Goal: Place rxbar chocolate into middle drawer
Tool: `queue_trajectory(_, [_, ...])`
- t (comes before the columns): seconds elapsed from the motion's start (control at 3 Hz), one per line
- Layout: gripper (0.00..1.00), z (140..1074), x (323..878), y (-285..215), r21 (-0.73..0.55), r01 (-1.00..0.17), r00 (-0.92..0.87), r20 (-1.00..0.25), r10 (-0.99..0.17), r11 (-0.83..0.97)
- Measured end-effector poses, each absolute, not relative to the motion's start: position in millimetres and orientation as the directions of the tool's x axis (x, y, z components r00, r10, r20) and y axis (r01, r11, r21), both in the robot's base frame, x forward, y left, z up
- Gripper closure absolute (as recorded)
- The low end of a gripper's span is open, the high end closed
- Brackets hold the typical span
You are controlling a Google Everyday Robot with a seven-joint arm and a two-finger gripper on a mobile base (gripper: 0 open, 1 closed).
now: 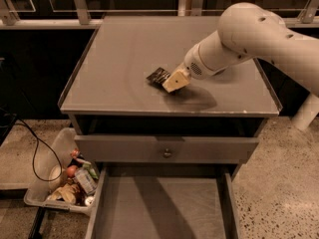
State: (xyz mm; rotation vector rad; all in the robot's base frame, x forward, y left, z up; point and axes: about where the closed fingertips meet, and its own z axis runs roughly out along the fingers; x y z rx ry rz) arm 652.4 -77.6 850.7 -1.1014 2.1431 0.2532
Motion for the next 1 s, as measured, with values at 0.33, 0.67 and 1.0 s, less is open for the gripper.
queue_trajectory(0.33, [1.00,863.9,630.1,-101.2,-0.179,-0.764,-0.368,-0.669,-0.646,0.620])
queue_trajectory(0.67, [1.00,871.4,600.9,-132.2,-0.207,-0.752,-0.354,-0.674,-0.648,0.625])
queue_trajectory(1.0, [1.00,871.7,562.9,-163.6,-0.209,-0.750,-0.350,-0.679,-0.645,0.627])
